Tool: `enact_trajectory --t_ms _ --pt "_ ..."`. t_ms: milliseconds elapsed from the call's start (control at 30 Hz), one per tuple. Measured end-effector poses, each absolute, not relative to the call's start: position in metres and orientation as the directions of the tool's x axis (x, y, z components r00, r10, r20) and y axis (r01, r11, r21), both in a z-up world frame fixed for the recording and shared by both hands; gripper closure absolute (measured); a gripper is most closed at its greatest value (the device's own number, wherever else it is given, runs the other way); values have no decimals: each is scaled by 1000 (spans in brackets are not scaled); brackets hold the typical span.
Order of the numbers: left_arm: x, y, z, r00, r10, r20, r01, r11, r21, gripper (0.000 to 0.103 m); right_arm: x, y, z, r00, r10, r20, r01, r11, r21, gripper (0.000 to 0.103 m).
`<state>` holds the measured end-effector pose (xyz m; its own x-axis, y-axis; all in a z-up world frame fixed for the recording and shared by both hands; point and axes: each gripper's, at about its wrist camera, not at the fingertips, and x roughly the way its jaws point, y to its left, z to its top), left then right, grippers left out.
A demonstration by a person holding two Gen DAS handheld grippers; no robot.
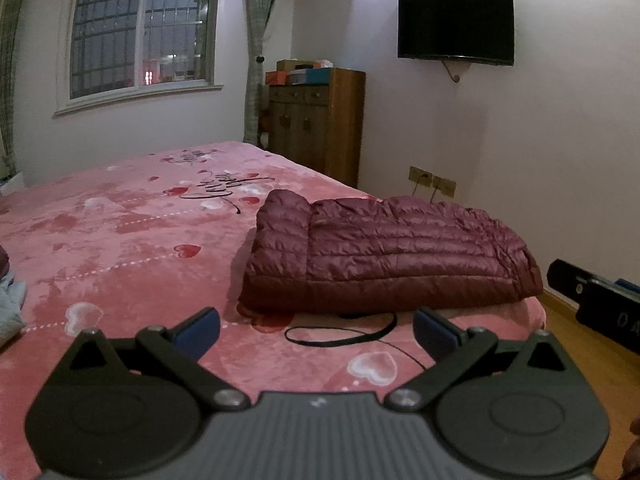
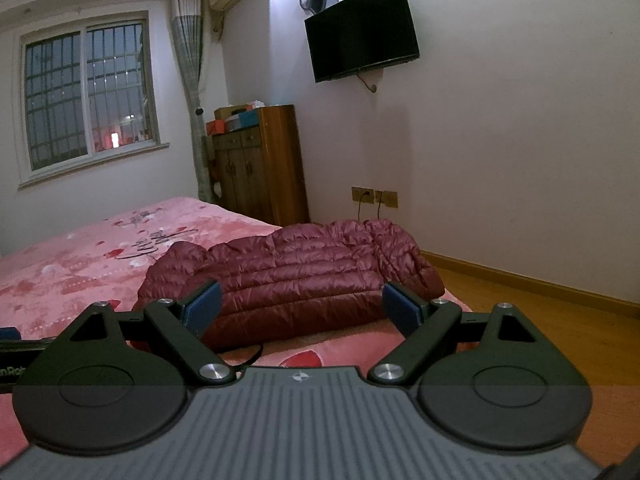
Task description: Fold large clothes
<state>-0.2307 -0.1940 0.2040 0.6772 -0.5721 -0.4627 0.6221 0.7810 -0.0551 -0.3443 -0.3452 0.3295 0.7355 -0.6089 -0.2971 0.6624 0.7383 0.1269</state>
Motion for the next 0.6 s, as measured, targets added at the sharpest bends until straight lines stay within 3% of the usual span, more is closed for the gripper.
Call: enact_trajectory --t_ms 600 --pt "-232 -201 200 668 -583 -463 632 773 -62 1 -333 -352 327 732 -607 -310 666 734 134 0"
